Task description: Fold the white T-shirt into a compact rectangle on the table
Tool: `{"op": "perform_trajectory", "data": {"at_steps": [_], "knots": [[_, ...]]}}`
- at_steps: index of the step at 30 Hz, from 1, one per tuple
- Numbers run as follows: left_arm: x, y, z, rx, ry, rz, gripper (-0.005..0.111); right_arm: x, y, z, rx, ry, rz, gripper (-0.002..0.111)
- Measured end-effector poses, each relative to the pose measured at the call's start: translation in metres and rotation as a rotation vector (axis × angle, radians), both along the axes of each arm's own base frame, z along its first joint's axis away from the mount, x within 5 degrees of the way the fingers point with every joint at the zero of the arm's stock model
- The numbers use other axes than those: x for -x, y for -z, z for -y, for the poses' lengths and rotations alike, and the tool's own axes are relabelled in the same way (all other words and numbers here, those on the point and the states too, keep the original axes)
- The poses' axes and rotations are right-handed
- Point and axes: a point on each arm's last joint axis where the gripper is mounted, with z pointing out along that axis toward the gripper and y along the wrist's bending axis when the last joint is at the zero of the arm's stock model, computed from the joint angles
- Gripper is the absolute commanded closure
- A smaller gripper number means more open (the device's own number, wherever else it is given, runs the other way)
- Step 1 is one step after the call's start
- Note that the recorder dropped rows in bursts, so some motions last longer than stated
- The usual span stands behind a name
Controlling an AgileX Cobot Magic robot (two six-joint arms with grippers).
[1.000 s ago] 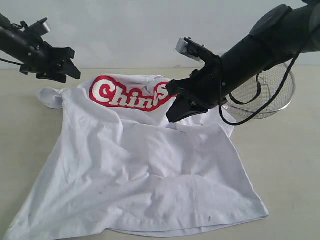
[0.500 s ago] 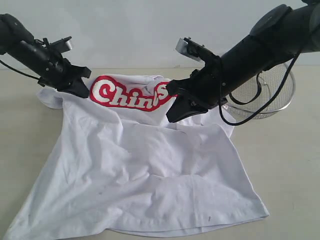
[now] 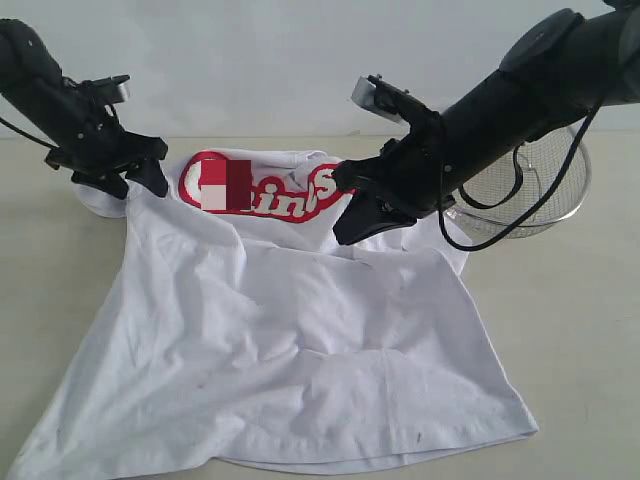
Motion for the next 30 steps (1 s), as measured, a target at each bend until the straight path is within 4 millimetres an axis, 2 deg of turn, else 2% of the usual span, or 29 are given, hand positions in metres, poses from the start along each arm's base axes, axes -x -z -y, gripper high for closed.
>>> {"op": "perform_trajectory", "data": {"at_steps": [9, 12, 17, 19, 21, 24, 26, 30], "knots": [[0.001, -0.017, -0.006, -0.053, -0.069, 0.014, 0.044, 0.0, 0.0, 0.0, 0.0, -0.001, 0.001, 0.108], [0.0, -0.012, -0.006, -0.043, -0.076, 0.01, 0.044, 0.0, 0.0, 0.0, 0.001, -0.003, 0.002, 0.108], [-0.001, 0.009, -0.002, 0.003, -0.092, -0.042, 0.049, 0.0, 0.0, 0.0, 0.001, -0.003, 0.002, 0.108], [0.001, 0.01, -0.001, 0.013, -0.087, -0.057, 0.058, 0.0, 0.0, 0.0, 0.003, -0.002, 0.004, 0.108], [0.002, 0.01, 0.0, 0.018, -0.078, -0.067, 0.078, -0.001, 0.0, 0.0, 0.004, 0.002, 0.008, 0.108], [0.002, 0.01, 0.0, 0.02, -0.07, -0.071, 0.095, -0.001, 0.0, 0.0, 0.005, 0.003, 0.01, 0.108], [0.003, 0.011, 0.0, 0.018, -0.058, -0.072, 0.102, -0.001, 0.0, 0.0, 0.005, 0.003, 0.01, 0.108], [0.003, 0.012, 0.0, 0.015, -0.04, -0.074, 0.102, -0.001, 0.0, 0.0, 0.005, 0.004, 0.011, 0.108]]}}
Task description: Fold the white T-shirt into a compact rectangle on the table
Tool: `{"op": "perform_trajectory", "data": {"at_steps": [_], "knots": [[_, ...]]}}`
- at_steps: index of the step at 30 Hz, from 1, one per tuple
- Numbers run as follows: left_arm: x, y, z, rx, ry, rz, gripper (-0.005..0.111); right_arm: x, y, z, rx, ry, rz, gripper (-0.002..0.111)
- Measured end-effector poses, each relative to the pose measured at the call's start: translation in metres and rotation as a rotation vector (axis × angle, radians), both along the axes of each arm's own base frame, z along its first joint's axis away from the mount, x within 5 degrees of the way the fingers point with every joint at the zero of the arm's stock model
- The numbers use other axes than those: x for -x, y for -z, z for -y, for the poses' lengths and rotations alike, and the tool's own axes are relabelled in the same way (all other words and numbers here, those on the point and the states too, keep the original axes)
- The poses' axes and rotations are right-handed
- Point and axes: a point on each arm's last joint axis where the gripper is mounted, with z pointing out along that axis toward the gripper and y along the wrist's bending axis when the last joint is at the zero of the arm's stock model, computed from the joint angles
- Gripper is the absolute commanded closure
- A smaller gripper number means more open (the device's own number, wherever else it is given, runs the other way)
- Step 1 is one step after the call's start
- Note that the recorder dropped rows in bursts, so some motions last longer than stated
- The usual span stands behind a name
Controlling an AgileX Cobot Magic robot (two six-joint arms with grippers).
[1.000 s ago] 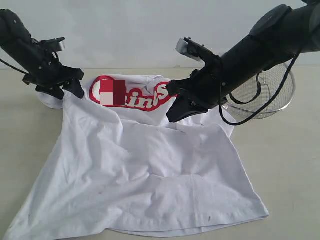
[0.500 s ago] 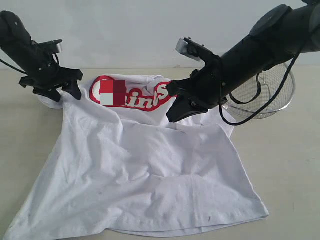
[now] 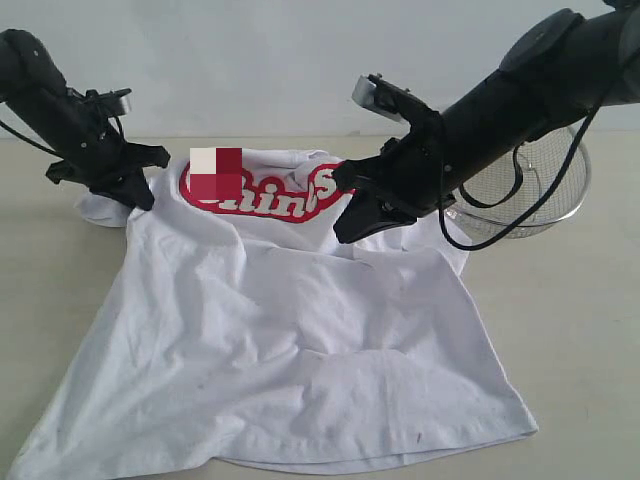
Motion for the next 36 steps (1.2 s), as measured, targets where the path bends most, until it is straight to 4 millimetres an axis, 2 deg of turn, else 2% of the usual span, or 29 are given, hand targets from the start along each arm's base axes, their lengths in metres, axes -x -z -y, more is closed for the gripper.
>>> {"op": "perform_trajectory", "data": {"at_steps": [5, 12, 14, 17, 21, 24, 27, 29, 31, 32, 33, 34, 35, 36], "knots": [[0.002, -0.007, 0.003, 0.026, 0.034, 0.005, 0.102, 0.0, 0.0, 0.0, 0.001, 0.003, 0.003, 0.108], [0.013, -0.05, 0.013, 0.111, 0.101, 0.02, 0.102, 0.0, 0.0, 0.0, 0.001, 0.003, 0.003, 0.108], [0.018, -0.056, 0.021, 0.12, 0.144, -0.002, 0.102, 0.0, 0.0, 0.0, 0.001, 0.003, 0.003, 0.108], [0.023, -0.057, 0.04, 0.128, 0.211, -0.017, 0.102, -0.001, 0.0, 0.0, 0.002, 0.006, 0.006, 0.108], [0.037, -0.051, 0.088, 0.134, 0.334, -0.057, 0.102, -0.001, 0.0, 0.0, 0.004, 0.011, 0.011, 0.108], [0.059, -0.032, 0.125, 0.128, 0.441, -0.128, 0.102, -0.002, 0.0, 0.001, 0.006, 0.014, 0.014, 0.108], [0.077, -0.019, 0.147, 0.161, 0.51, -0.185, 0.102, -0.002, 0.0, 0.001, 0.006, 0.014, 0.014, 0.108], [0.079, -0.019, 0.152, 0.178, 0.522, -0.186, 0.102, -0.002, 0.0, 0.001, 0.006, 0.014, 0.016, 0.108], [0.079, -0.021, 0.151, 0.18, 0.519, -0.183, 0.093, -0.002, 0.0, 0.001, 0.006, 0.014, 0.016, 0.108], [0.079, -0.025, 0.15, 0.181, 0.517, -0.175, 0.082, -0.002, 0.0, 0.001, 0.006, 0.014, 0.016, 0.108], [0.078, -0.036, 0.146, 0.182, 0.502, -0.15, 0.074, -0.002, 0.0, 0.001, 0.006, 0.014, 0.016, 0.108], [0.077, -0.044, 0.142, 0.181, 0.494, -0.132, 0.06, -0.002, 0.0, 0.001, 0.006, 0.014, 0.016, 0.108], [0.076, -0.063, 0.132, 0.184, 0.466, -0.092, 0.054, -0.002, 0.0, 0.001, 0.006, 0.013, 0.015, 0.108], [0.076, -0.072, 0.126, 0.187, 0.445, -0.073, 0.049, -0.002, 0.0, 0.001, 0.005, 0.011, 0.013, 0.108]]}}
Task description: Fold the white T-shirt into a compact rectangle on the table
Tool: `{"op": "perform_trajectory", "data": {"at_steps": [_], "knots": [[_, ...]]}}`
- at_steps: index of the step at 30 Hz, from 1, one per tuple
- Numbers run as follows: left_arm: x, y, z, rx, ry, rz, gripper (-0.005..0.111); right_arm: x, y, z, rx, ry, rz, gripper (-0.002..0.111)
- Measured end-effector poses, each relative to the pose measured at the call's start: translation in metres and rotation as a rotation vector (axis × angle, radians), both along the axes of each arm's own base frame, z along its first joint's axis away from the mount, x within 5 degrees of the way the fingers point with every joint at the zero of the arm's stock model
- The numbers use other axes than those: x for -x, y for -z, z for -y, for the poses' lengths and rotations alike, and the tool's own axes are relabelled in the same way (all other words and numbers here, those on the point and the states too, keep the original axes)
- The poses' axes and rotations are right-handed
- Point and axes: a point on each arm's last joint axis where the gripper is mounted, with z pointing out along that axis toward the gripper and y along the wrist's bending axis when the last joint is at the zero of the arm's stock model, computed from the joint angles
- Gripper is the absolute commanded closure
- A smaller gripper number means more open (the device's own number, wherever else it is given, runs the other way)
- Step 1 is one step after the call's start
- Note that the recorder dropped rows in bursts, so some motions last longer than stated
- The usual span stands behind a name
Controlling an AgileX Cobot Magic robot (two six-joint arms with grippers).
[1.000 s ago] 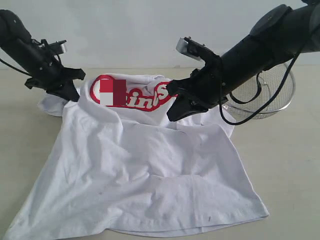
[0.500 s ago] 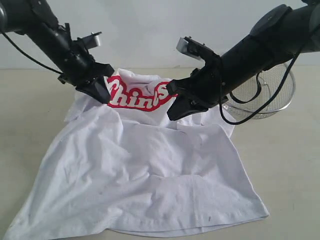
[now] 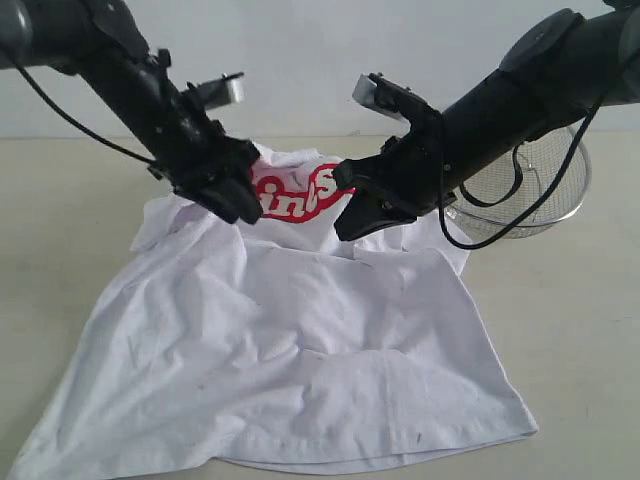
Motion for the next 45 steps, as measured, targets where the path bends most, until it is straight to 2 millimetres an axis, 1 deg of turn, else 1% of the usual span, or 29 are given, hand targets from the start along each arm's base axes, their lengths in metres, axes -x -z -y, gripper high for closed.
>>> {"op": "perform_trajectory", "data": {"at_steps": [1, 4, 6, 8, 9, 11, 14, 16, 19, 21, 23, 28, 29, 32, 35, 37, 38, 45], "knots": [[-0.001, -0.013, -0.008, 0.006, -0.03, 0.029, 0.047, 0.0, 0.0, 0.0, -0.001, -0.003, -0.002, 0.108], [-0.006, -0.039, -0.035, 0.019, -0.137, 0.114, 0.049, 0.001, 0.0, 0.0, -0.002, -0.005, -0.005, 0.108], [-0.01, -0.051, -0.055, 0.024, -0.209, 0.153, 0.05, 0.001, 0.0, 0.0, -0.003, -0.007, -0.007, 0.108], [-0.014, -0.056, -0.077, 0.024, -0.283, 0.174, 0.05, 0.001, 0.0, 0.0, -0.004, -0.012, -0.009, 0.108], [-0.017, -0.056, -0.089, 0.023, -0.325, 0.178, 0.05, 0.001, 0.0, 0.0, -0.004, -0.013, -0.01, 0.108], [-0.023, -0.049, -0.109, 0.02, -0.405, 0.171, 0.05, 0.002, 0.0, -0.001, -0.005, -0.014, -0.011, 0.108], [-0.033, -0.026, -0.134, 0.013, -0.492, 0.13, 0.05, 0.002, 0.0, -0.001, -0.005, -0.015, -0.012, 0.108], [-0.038, -0.006, -0.141, 0.037, -0.524, 0.066, 0.05, 0.002, 0.0, -0.001, -0.005, -0.015, -0.012, 0.108], [-0.041, 0.021, -0.138, 0.075, -0.531, -0.029, 0.05, 0.002, 0.0, -0.001, -0.005, -0.015, -0.012, 0.108], [-0.042, 0.033, -0.137, 0.086, -0.532, -0.069, 0.05, 0.002, 0.0, -0.001, -0.005, -0.015, -0.012, 0.108], [-0.042, 0.037, -0.136, 0.091, -0.534, -0.081, 0.05, 0.002, 0.0, -0.001, -0.005, -0.015, -0.012, 0.108], [-0.043, 0.036, -0.133, 0.11, -0.54, -0.079, 0.051, 0.002, 0.0, -0.001, -0.005, -0.015, -0.012, 0.108], [-0.043, 0.036, -0.13, 0.11, -0.533, -0.08, 0.052, 0.002, 0.0, -0.001, -0.005, -0.015, -0.012, 0.108], [-0.043, 0.037, -0.116, 0.108, -0.497, -0.078, 0.063, 0.002, 0.0, -0.001, -0.005, -0.015, -0.012, 0.108], [-0.042, 0.04, -0.097, 0.103, -0.446, -0.072, 0.083, 0.002, 0.0, -0.001, -0.005, -0.014, -0.011, 0.108], [-0.042, 0.043, -0.087, 0.106, -0.42, -0.066, 0.097, 0.001, 0.0, 0.0, -0.004, -0.013, -0.01, 0.108], [-0.042, 0.044, -0.083, 0.104, -0.407, -0.058, 0.102, 0.001, 0.0, 0.0, -0.004, -0.013, -0.01, 0.108], [-0.042, 0.043, -0.059, 0.159, -0.336, -0.013, 0.102, 0.001, 0.0, 0.0, -0.004, -0.011, -0.008, 0.108]]}}
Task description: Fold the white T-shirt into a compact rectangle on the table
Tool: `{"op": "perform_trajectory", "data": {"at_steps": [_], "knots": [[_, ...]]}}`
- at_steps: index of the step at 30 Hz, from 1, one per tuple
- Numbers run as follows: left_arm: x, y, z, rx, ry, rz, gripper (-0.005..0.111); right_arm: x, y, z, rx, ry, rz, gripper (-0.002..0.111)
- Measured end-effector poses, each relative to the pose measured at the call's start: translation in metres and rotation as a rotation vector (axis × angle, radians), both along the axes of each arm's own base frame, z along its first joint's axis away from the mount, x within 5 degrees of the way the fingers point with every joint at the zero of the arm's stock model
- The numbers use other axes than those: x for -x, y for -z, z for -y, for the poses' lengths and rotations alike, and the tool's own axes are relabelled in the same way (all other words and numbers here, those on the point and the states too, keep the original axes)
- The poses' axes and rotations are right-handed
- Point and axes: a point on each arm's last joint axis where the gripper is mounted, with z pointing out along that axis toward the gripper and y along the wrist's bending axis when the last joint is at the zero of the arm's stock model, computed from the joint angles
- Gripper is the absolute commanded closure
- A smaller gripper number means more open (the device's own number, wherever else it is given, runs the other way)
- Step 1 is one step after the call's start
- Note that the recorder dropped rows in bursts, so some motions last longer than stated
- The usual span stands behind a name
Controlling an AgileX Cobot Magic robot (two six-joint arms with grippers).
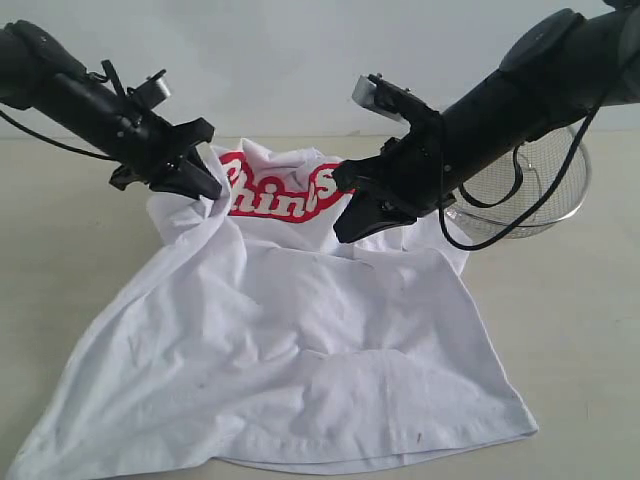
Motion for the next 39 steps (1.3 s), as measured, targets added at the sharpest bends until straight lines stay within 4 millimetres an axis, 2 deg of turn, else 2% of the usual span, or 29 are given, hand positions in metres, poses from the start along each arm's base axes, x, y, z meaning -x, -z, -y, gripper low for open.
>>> {"op": "perform_trajectory", "data": {"at_steps": [6, 11, 14, 16, 21, 22, 26, 30, 32, 35, 37, 39], "knots": [[0.01, -0.012, 0.039, 0.012, 0.112, 0.052, 0.102, 0.0, 0.0, 0.0, 0.0, 0.0, 0.0, 0.108], [0.019, -0.01, 0.072, -0.037, 0.196, 0.084, 0.102, 0.0, 0.0, 0.0, 0.0, 0.0, 0.0, 0.108], [0.021, -0.01, 0.082, -0.049, 0.21, 0.101, 0.098, 0.0, 0.0, 0.0, 0.0, 0.0, 0.0, 0.108], [0.021, -0.008, 0.084, -0.05, 0.206, 0.097, 0.086, 0.0, 0.0, 0.0, 0.0, 0.0, 0.0, 0.108], [0.019, 0.006, 0.083, -0.062, 0.2, 0.076, 0.031, 0.0, 0.0, 0.0, 0.0, 0.0, 0.0, 0.108], [0.019, 0.007, 0.083, -0.062, 0.2, 0.073, 0.028, 0.0, 0.0, 0.0, 0.0, 0.0, 0.0, 0.108], [0.018, 0.011, 0.086, -0.042, 0.188, 0.062, 0.033, 0.0, 0.0, 0.0, 0.0, 0.0, 0.0, 0.108], [0.018, 0.007, 0.088, -0.033, 0.189, 0.078, 0.033, 0.0, 0.0, 0.0, 0.0, 0.0, 0.0, 0.108], [0.018, -0.005, 0.088, -0.028, 0.181, 0.114, 0.033, 0.0, 0.0, 0.0, 0.0, 0.0, 0.0, 0.108], [0.022, -0.045, 0.085, -0.024, 0.175, 0.212, 0.033, 0.0, 0.0, 0.0, 0.0, 0.0, 0.0, 0.108], [0.025, -0.067, 0.07, -0.099, 0.171, 0.254, 0.033, 0.0, 0.0, 0.0, 0.0, 0.0, 0.0, 0.108], [0.025, -0.078, 0.04, -0.232, 0.105, 0.228, 0.033, 0.0, 0.0, 0.0, 0.0, 0.0, 0.0, 0.108]]}}
